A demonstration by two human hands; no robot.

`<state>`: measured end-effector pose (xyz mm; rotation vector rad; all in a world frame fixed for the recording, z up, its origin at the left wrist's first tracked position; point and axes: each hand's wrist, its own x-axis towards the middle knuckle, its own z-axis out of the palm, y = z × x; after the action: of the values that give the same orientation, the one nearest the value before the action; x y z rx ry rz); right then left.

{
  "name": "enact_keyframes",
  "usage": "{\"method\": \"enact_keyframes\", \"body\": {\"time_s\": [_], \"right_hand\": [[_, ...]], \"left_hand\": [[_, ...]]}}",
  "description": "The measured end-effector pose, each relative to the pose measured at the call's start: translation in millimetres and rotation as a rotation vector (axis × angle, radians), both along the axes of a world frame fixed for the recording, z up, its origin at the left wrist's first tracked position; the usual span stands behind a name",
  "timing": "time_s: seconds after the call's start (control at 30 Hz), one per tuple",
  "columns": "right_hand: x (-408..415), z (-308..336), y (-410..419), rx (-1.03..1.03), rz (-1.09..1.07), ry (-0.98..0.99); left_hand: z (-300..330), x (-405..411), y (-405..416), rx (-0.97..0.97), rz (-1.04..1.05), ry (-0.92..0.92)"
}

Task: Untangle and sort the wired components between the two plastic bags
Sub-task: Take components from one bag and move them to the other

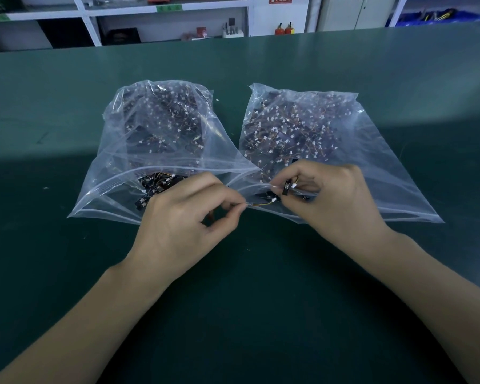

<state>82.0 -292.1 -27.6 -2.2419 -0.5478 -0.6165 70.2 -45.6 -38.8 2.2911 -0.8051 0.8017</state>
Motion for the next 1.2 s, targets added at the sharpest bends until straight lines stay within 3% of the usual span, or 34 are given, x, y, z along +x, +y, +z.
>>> {"method": "enact_keyframes", "body": {"time_s": [0.2, 0.37, 0.63, 0.9, 1.2], "right_hand": [[1.0, -0.6, 1.2, 0.048, 0.023, 0.062], [-1.6, -2.8, 4.3, 0.103, 0.127, 0.15], [-8.5, -6.6, 12.5, 0.361, 0.331, 0.348], [-14.6, -16.1, 22.3, 0.229, 0.405, 0.382], [-15.8, -15.9, 33.0, 0.197, 0.416, 0.242]], "left_hand": [[4.6, 3.9, -11.4, 0.236, 0.222, -0.122], [-0.2, 1.3, -14.8, 0.334, 0.172, -0.052], [2.4, -0.6, -8.3, -0.101, 0.117, 0.082], [2.3, -7.6, -18.0, -0.365, -0.038, 0.44], [2.6, -5.1, -19.4, -0.519, -0.148, 0.541]]}}
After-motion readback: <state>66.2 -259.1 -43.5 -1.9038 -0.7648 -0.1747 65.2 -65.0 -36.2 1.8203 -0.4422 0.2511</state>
